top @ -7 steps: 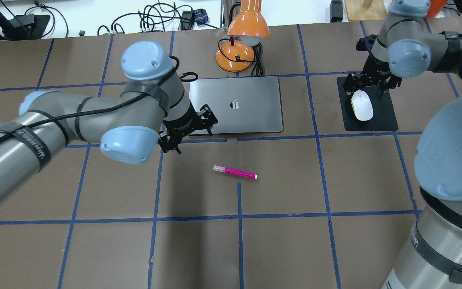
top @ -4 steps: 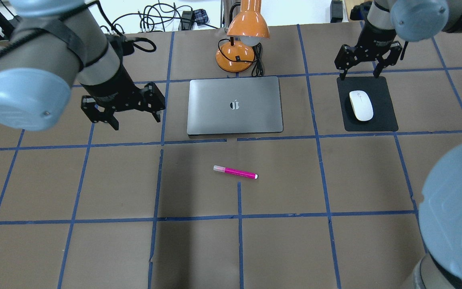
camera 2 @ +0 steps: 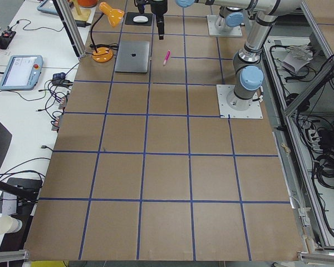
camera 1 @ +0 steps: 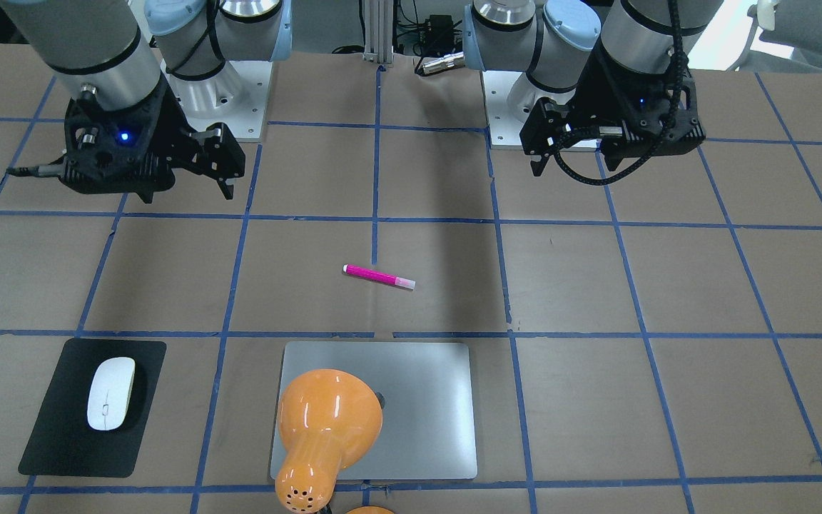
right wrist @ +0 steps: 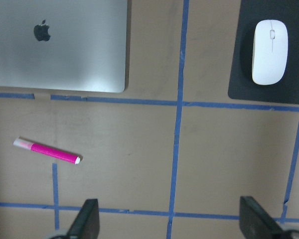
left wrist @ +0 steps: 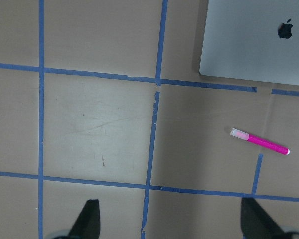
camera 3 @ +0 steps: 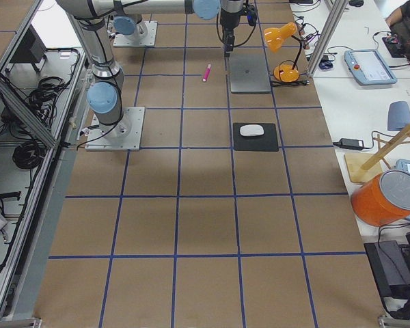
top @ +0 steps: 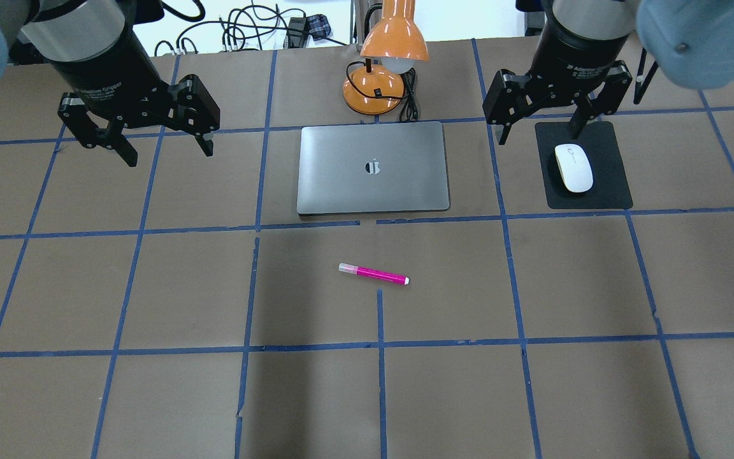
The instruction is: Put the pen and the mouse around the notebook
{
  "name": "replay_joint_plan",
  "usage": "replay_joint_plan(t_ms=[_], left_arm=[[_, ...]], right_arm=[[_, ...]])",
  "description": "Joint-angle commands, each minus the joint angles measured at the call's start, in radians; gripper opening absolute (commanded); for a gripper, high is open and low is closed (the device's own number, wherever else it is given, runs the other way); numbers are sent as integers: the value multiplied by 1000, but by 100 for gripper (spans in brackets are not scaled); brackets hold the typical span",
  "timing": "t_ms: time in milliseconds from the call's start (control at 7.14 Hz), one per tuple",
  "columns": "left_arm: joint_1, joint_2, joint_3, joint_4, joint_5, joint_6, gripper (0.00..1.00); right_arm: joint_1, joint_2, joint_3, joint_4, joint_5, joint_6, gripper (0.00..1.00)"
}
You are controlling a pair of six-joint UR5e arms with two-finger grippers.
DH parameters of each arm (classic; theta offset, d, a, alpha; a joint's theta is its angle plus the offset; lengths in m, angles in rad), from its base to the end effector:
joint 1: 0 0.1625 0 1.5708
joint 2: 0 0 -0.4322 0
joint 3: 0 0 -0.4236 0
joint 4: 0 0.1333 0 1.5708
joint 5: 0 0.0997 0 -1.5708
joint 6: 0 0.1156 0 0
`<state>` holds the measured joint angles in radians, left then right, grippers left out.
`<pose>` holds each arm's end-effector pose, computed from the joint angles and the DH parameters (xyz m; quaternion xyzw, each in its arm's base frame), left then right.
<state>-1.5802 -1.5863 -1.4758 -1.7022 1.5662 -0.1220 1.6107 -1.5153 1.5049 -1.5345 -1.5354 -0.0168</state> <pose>-0.1387 -0.5212 0.5077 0.0563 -0.9981 -0.0260 0.0006 0.1590 -0.5383 0.4804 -0.0281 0.9994 0.0132 0.0175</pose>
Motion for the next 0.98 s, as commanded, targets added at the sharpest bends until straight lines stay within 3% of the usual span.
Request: replay_joint_plan(t_ms=[0,140,840], left_arm=[[-1,2,2,-2,1,-8,100],[-1,3,6,-2,2,-8,100],[5,9,19,-2,2,-10,100]], right_arm=[[-29,0,-4,-53,11,0,100],[-43,26,-47,-50,-8,-5,100],[-46,29,-49,-47,-6,-3,100]])
